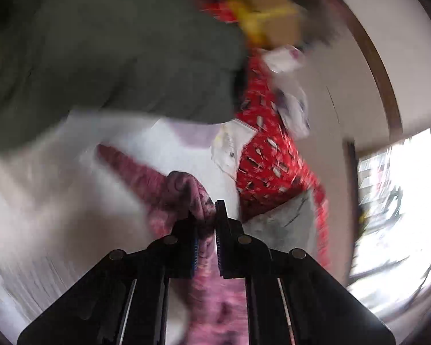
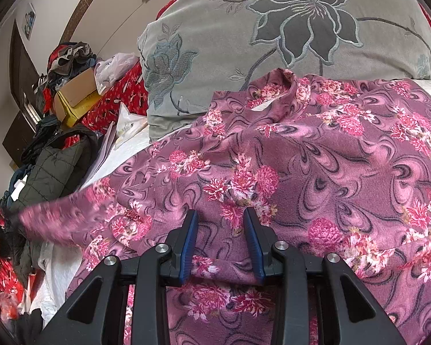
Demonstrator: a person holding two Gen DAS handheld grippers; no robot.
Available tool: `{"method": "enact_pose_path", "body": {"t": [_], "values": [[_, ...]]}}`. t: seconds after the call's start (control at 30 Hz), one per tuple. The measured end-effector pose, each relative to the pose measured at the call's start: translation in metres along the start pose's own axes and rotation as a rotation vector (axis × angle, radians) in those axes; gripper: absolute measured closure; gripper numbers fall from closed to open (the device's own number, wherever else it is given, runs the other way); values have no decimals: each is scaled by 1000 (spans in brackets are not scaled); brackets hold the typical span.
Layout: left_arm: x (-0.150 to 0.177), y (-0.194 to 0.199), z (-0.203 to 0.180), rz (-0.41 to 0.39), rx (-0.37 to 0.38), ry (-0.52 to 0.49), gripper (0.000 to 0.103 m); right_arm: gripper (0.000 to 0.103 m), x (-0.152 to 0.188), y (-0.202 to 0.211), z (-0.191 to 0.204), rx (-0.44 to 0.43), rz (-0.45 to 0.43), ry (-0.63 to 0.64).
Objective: Fold small clothes
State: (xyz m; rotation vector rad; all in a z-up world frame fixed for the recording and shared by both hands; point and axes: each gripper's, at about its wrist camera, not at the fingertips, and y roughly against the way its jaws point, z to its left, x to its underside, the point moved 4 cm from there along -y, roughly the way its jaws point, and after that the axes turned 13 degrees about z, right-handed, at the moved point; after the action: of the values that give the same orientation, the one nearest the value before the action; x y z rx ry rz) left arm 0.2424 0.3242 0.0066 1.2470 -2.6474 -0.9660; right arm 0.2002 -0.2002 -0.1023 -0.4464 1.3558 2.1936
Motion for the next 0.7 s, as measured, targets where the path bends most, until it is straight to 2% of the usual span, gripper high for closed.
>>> {"method": "enact_pose_path", "body": {"t": [0.07, 0.1, 0.17, 0.23, 0.27, 0.33, 0.37, 0.43, 0.47, 0.5, 0.6, 0.7], "values": [[8, -9, -3, 10, -144, -95, 95, 68, 0, 0, 0, -1, 3, -3], [15, -19, 7, 44, -219, -110, 95, 68, 0, 0, -1, 0, 8, -6], [27, -37, 36, 132, -262, -80, 95, 68, -3, -1, 1, 16, 25, -7], [35, -50, 67, 200, -246, 9, 95, 68, -10, -1, 9, 64, 64, -14], [38, -51, 82, 208, -201, 59, 95, 63, -14, 0, 14, 81, 72, -18], [34, -48, 95, 197, -120, 121, 95, 61, -22, 4, 34, 39, 54, -4], [32, -48, 95, 194, -104, 127, 90, 60, -25, 3, 47, 19, 50, 15], [22, -44, 95, 177, -109, 139, 74, 55, -29, -8, 77, -15, 77, 88], [20, -40, 99, 164, -111, 147, 61, 55, -29, -17, 93, -24, 99, 128], [17, -38, 98, 149, -106, 156, 55, 55, -28, -23, 103, -31, 109, 153], [7, -40, 105, 124, -74, 223, 54, 55, -17, -54, 137, -22, 177, 271], [-3, -51, 116, 146, -74, 293, 52, 55, -1, -86, 143, 30, 244, 317]]}}
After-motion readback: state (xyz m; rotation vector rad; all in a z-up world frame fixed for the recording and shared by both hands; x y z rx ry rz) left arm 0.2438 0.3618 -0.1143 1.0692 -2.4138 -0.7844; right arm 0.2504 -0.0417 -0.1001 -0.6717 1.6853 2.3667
